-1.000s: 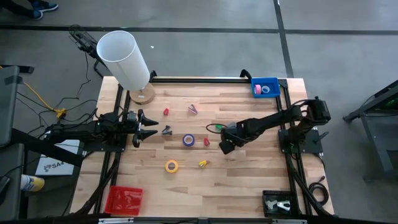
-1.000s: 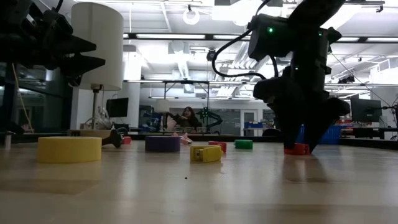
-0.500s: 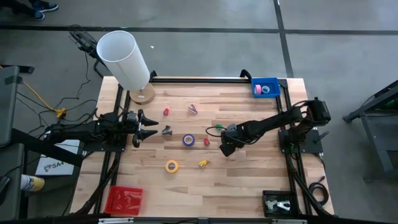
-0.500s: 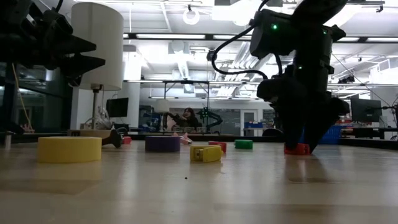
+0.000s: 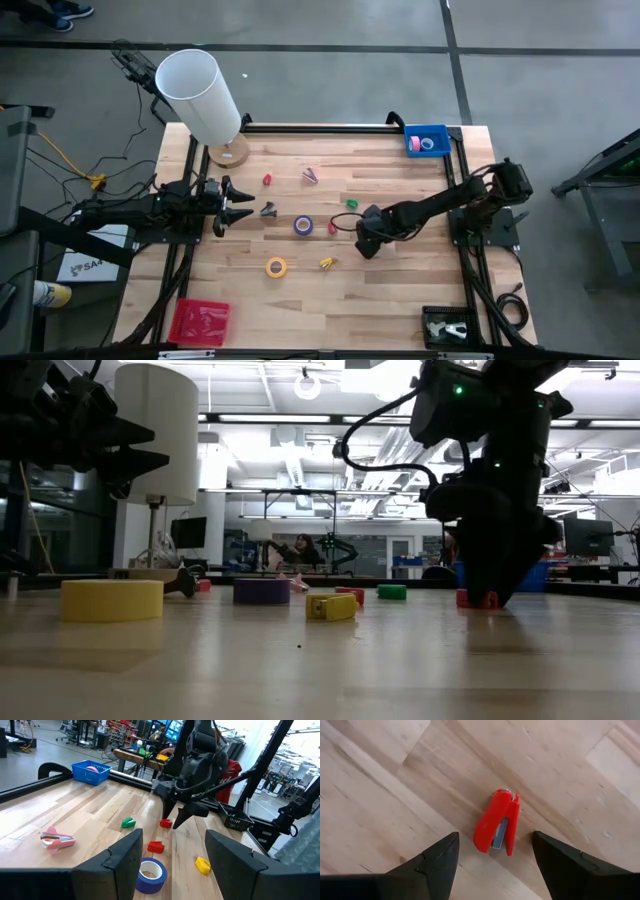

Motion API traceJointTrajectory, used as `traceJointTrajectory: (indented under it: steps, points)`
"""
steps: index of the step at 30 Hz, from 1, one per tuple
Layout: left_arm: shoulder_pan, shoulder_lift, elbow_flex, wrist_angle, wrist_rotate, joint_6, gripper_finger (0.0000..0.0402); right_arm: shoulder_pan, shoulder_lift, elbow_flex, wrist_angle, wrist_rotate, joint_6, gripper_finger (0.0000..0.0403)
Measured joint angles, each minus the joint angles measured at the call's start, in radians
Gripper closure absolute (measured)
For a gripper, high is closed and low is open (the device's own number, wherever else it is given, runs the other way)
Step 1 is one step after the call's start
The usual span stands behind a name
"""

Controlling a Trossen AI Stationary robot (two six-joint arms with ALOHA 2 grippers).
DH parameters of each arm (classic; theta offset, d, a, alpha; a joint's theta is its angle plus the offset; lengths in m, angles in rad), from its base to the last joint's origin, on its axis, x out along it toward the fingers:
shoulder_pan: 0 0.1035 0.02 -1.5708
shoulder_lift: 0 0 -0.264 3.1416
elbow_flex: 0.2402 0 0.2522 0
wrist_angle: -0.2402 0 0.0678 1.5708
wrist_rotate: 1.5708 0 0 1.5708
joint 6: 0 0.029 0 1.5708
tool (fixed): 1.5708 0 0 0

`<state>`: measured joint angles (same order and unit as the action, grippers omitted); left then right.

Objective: Pick and place Stapler, Stapler remover, tape
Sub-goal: Put the bottom right red stapler into the red bin

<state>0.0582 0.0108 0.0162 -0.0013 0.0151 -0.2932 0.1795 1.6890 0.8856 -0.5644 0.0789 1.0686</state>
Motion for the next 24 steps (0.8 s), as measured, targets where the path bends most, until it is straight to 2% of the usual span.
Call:
traceJointTrajectory:
  steps: [9, 24]
  points:
    - [0.000, 0.000, 0.000, 0.000, 0.000, 0.000, 0.0188, 0.000, 0.000, 0.000, 0.003, 0.010, 0.161, 0.0160]
    - [0.000, 0.000, 0.000, 0.000, 0.000, 0.000, 0.0188, 0.000, 0.000, -0.001, 0.032, -0.001, 0.187, 0.0160]
